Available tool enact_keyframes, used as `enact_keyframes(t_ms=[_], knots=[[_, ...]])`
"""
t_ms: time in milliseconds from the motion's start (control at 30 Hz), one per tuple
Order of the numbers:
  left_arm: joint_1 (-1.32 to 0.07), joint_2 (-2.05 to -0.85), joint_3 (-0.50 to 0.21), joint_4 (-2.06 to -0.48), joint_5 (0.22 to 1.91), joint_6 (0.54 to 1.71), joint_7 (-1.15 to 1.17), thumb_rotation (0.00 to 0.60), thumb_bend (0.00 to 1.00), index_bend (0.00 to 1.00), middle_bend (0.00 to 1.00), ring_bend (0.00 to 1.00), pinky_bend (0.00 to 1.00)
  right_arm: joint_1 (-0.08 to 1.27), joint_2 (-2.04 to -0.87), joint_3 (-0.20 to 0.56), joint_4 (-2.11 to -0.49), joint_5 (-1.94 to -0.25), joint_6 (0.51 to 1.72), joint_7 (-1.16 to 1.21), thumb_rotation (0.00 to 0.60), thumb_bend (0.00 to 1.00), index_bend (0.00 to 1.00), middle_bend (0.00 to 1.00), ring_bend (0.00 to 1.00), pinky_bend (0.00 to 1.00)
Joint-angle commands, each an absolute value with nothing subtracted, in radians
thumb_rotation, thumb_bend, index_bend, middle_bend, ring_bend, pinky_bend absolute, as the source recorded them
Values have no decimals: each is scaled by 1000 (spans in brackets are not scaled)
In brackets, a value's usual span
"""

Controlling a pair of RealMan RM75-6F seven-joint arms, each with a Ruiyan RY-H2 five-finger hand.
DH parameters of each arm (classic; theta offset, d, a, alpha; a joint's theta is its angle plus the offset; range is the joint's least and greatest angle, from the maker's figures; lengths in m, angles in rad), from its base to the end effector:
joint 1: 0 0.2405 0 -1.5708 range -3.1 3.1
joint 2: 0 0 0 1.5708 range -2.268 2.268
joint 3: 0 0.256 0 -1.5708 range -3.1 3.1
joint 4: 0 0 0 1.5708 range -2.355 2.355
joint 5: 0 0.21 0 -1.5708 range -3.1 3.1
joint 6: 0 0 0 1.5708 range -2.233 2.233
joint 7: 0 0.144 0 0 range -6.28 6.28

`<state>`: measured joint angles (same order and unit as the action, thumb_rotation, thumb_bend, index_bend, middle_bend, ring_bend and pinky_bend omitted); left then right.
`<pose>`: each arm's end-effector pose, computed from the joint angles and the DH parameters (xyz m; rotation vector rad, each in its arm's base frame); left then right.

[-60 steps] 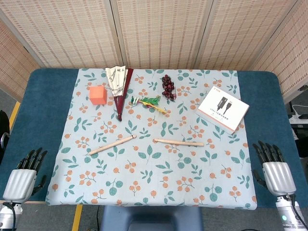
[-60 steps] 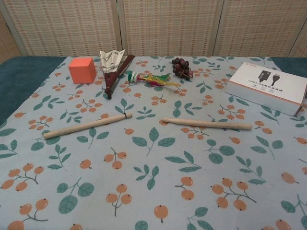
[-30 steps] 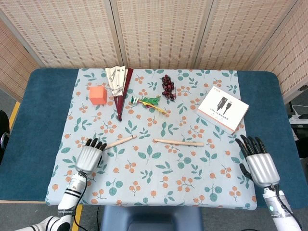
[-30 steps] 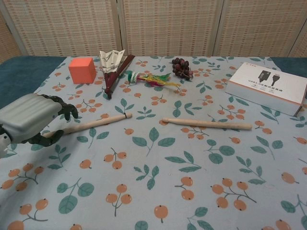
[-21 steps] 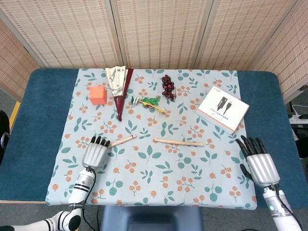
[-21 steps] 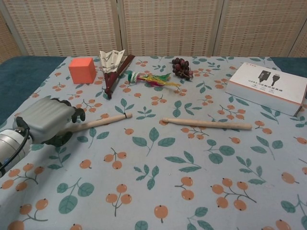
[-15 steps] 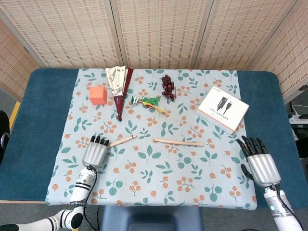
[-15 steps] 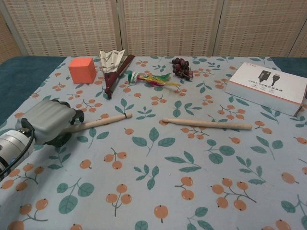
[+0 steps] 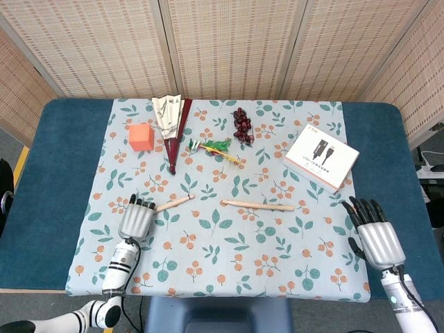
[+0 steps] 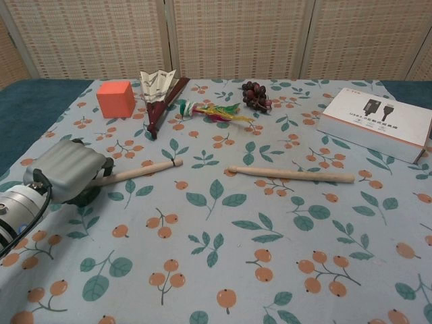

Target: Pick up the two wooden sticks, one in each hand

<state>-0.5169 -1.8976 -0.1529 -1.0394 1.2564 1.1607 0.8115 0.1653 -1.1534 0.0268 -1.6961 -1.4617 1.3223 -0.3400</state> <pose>-0.2217 0.3055 -0.0748 -1.7450 -0.4631 -0.5071 -0.2895 -0.1956 0.1171 1.6089 -0.8150 0.6790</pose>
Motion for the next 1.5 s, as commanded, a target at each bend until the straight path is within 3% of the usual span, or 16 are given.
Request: enact_keyframes(t_ms=[33, 300, 400, 667, 800, 1000, 1133, 1500], knots=[[-521, -1899, -141, -1017, 1287, 1180, 768, 600, 506, 683, 744, 462, 253, 173, -1160, 31, -1698, -1455, 1314, -350, 600, 335, 0, 0, 0, 0], [-512, -1827, -88, -992, 1473, 1303, 346, 600, 643, 792, 862, 513, 254, 240, -1243, 74, -1680, -1429, 1264, -413, 600, 335, 8, 36, 0, 0], [-501, -1788, -69, -987, 1511, 1338, 286, 600, 645, 796, 865, 516, 253, 288, -1297, 96, -1668, -1411, 1217, -467, 600, 335, 93, 111, 0, 0], [-481, -1747, -53, -981, 1525, 1356, 266, 600, 645, 801, 869, 523, 251, 394, -1407, 140, -1611, -1325, 1098, -588, 600, 335, 270, 262, 0, 0], [-470, -1720, -50, -985, 1535, 1375, 251, 600, 644, 804, 873, 531, 252, 497, -1569, 193, -1484, -1207, 1011, -678, 600, 335, 303, 289, 8, 0], [-466, -1712, -52, -974, 1536, 1373, 239, 600, 645, 805, 874, 534, 252, 570, -1687, 215, -1336, -1109, 970, -742, 600, 335, 334, 313, 29, 0], [-465, -1709, -49, -965, 1541, 1370, 230, 600, 645, 806, 875, 540, 252, 599, -1733, 217, -1275, -1086, 964, -744, 600, 336, 362, 335, 58, 0], [-468, -1690, -39, -959, 1546, 1338, 205, 600, 645, 809, 876, 542, 238, 613, -1763, 181, -1226, -1096, 1003, -739, 600, 336, 562, 477, 223, 0]])
